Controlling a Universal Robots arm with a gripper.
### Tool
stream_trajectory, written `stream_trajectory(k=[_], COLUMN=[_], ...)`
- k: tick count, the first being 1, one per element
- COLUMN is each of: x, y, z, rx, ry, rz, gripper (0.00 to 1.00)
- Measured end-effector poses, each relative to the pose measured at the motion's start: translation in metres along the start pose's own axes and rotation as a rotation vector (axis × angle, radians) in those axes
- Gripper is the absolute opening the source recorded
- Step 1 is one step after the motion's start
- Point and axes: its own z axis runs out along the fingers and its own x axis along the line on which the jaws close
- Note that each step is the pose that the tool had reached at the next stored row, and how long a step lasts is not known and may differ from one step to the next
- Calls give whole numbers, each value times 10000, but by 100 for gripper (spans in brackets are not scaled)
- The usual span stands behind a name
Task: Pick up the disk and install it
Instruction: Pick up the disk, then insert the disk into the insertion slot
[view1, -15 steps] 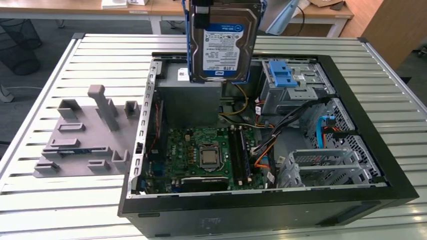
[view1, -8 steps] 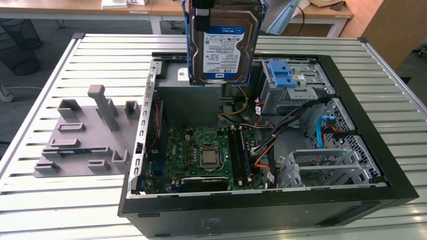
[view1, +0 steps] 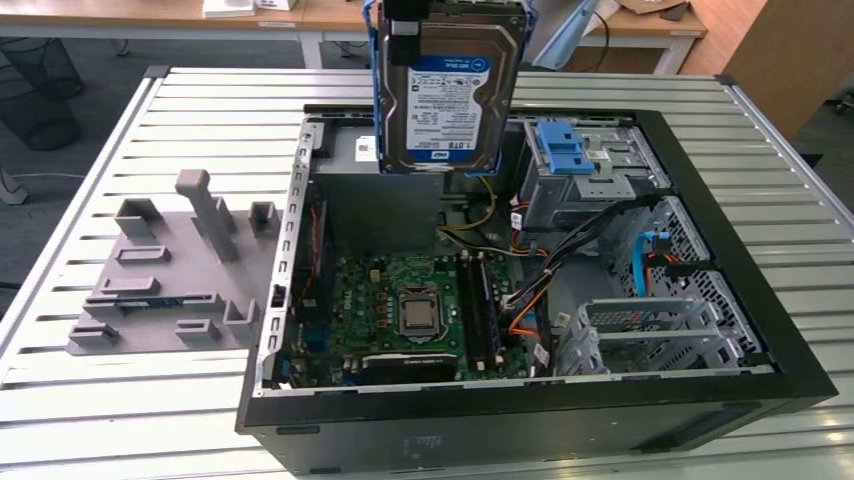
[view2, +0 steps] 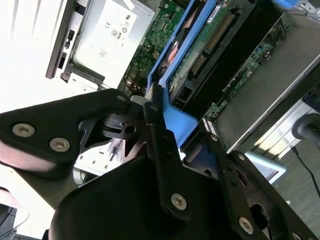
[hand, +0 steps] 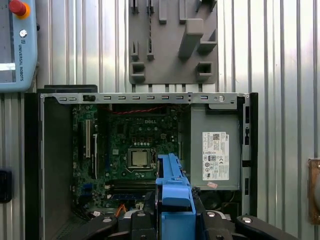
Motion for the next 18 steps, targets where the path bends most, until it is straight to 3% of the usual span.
stream_trajectory(k=[18], x=[54], y=[-1], z=[0], rx=[1], ry=[10], rz=[0], gripper=[36])
